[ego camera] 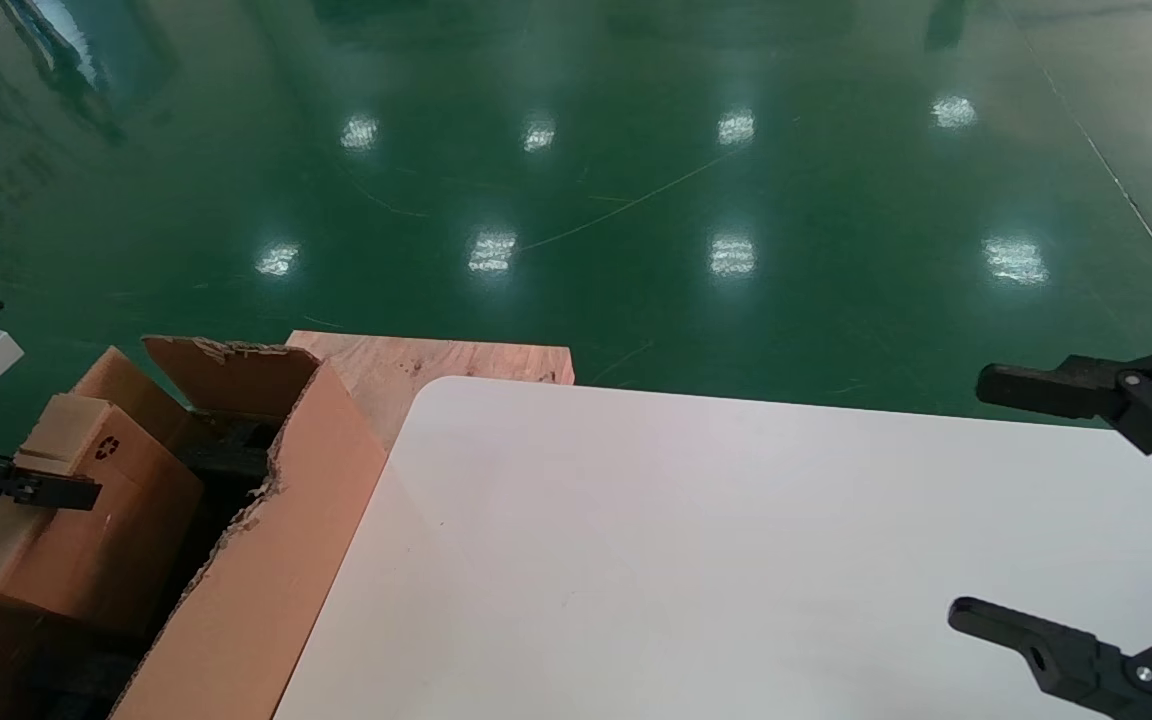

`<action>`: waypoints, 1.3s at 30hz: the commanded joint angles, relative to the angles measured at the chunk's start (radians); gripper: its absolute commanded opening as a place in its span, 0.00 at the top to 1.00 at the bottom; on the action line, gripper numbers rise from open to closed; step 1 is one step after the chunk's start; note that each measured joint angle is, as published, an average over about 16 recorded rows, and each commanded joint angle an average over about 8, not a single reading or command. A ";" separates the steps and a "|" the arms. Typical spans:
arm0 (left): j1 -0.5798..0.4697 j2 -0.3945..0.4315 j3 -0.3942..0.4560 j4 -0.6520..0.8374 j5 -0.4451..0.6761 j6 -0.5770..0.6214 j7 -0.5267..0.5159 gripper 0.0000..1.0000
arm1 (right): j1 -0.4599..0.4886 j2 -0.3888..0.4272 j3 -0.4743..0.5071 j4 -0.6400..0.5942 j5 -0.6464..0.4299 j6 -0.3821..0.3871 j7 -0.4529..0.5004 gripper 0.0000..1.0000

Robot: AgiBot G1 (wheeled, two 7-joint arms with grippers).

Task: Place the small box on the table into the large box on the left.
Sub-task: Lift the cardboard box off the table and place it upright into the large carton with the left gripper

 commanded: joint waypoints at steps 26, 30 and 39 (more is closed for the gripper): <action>0.145 0.007 0.090 0.208 -0.171 -0.193 0.287 1.00 | 0.000 0.000 -0.001 0.000 0.001 0.000 -0.001 0.00; 0.158 0.021 0.093 0.268 -0.210 -0.192 0.331 1.00 | 0.000 0.000 -0.001 0.000 0.001 0.000 -0.001 0.00; 0.182 0.044 0.103 0.360 -0.259 -0.176 0.374 0.03 | 0.000 0.001 -0.002 0.000 0.001 0.001 -0.001 0.00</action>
